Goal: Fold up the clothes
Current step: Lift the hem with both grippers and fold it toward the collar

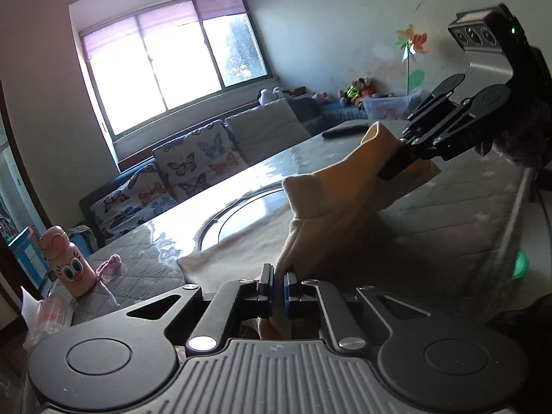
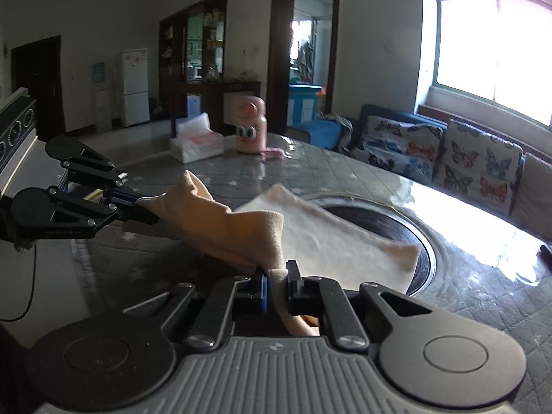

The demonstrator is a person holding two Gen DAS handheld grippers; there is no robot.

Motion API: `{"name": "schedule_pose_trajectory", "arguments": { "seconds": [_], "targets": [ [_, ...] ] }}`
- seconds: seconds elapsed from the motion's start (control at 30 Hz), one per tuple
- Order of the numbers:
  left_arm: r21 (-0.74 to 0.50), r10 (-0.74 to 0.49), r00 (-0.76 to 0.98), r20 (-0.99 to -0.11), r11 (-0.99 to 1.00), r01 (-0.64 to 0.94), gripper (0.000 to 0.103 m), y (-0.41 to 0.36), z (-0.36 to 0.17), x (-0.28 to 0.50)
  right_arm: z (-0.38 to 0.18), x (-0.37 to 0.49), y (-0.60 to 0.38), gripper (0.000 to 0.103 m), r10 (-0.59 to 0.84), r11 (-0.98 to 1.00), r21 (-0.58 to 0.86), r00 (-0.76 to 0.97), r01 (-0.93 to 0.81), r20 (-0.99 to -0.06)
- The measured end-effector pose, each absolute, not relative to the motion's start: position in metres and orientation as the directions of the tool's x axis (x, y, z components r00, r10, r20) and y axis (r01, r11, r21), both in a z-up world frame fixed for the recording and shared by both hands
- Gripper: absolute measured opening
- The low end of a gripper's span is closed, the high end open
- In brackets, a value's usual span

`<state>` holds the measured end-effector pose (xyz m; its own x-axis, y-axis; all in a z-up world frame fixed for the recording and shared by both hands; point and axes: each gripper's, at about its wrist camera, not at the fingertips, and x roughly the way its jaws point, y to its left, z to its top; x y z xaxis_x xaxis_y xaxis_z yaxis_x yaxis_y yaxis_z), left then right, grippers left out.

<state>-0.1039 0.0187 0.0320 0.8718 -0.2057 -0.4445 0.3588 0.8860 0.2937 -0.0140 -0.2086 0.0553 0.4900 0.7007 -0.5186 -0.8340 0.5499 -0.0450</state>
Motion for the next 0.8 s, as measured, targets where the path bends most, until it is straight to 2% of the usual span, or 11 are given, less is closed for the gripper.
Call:
{"name": "schedule_pose_trajectory", "arguments": {
  "seconds": [0.13,0.3,0.5,0.8],
  "targets": [
    [0.250,-0.233,0.875,-0.424,0.899,0.360,0.006,0.020,0.049,-0.131,0.073,-0.041,-0.218,0.009,0.726,0.516,-0.056,0.472,-0.855,-0.500],
    [0.240,-0.211,0.883,-0.418,0.912,0.332,0.006,0.027,0.052,-0.122,0.084,-0.051,-0.215,0.009,0.735,0.488,-0.076,0.457,-0.869,-0.501],
    [0.208,-0.197,0.880,-0.433,0.927,0.311,0.006,0.039,0.048,-0.080,0.082,-0.018,-0.197,0.009,0.718,0.498,-0.078,0.461,-0.863,-0.522],
    [0.141,-0.163,0.833,-0.529,0.951,0.276,0.006,0.057,0.024,0.023,0.060,0.058,-0.164,0.009,0.658,0.547,-0.049,0.465,-0.836,-0.592]
  ]
}}
